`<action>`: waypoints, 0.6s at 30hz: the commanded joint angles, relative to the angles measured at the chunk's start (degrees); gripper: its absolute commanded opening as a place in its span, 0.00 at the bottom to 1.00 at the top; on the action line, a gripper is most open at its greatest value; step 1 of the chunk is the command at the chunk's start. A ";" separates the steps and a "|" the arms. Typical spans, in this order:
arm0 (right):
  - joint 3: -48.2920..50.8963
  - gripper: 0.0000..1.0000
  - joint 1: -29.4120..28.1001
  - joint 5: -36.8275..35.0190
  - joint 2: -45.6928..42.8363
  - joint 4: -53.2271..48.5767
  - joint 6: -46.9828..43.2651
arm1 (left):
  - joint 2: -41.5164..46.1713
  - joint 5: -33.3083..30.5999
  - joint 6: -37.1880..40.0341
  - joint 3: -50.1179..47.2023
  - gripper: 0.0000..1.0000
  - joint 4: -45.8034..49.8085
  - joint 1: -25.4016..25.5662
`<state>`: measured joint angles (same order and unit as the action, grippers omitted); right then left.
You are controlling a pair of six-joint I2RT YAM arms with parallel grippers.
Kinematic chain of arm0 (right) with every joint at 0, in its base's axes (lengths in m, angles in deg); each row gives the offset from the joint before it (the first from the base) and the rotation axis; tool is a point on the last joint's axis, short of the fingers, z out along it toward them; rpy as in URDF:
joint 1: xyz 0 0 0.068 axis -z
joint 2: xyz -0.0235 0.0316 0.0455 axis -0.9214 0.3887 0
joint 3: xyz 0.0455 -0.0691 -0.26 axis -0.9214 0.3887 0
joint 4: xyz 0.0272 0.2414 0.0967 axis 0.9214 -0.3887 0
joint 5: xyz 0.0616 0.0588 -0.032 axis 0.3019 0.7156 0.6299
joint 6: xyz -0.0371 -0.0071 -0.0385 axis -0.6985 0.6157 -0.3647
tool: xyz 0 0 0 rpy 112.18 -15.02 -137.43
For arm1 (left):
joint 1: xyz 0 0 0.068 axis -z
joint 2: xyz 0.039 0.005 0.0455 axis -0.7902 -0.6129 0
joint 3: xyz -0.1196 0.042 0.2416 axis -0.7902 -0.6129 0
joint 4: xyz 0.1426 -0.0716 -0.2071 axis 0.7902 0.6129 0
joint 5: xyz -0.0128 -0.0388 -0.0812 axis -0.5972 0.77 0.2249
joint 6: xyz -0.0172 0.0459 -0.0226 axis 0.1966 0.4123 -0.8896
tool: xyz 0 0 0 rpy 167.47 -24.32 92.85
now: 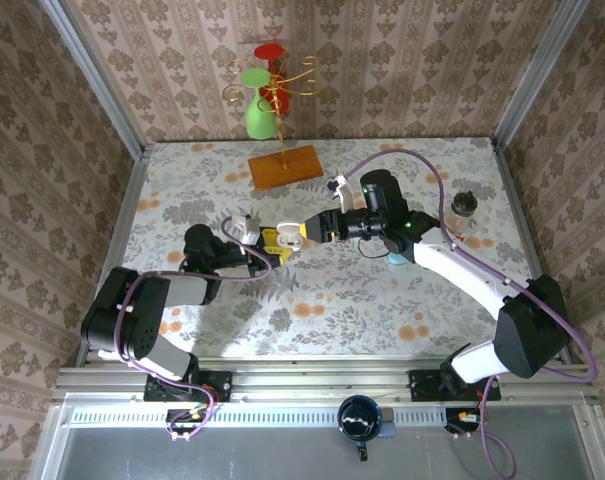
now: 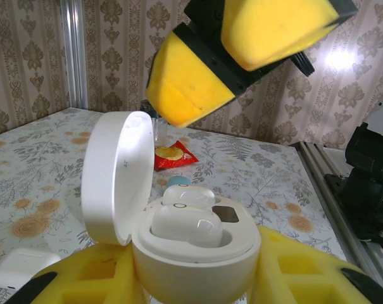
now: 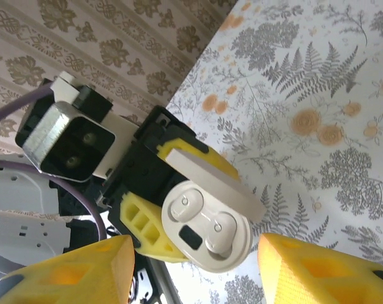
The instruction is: Insert wireless bluetooth earbuds into charging case
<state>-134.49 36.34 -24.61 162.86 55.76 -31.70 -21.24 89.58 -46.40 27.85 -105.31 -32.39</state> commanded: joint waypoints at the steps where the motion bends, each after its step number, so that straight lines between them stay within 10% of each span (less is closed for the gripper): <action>1: -3.20 0.56 0.29 -0.53 1.88 1.58 -0.35 | 1.17 2.33 1.07 0.80 0.25 -2.48 0.05; 18: -3.86 0.57 -2.24 2.05 2.31 -1.33 -4.34 | 1.86 -2.53 -0.08 0.63 0.25 -2.48 -0.67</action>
<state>-140.19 33.87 -21.72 168.60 53.37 -36.34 -21.24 87.96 -46.42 27.85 -105.31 -32.65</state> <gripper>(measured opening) 0.570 0.357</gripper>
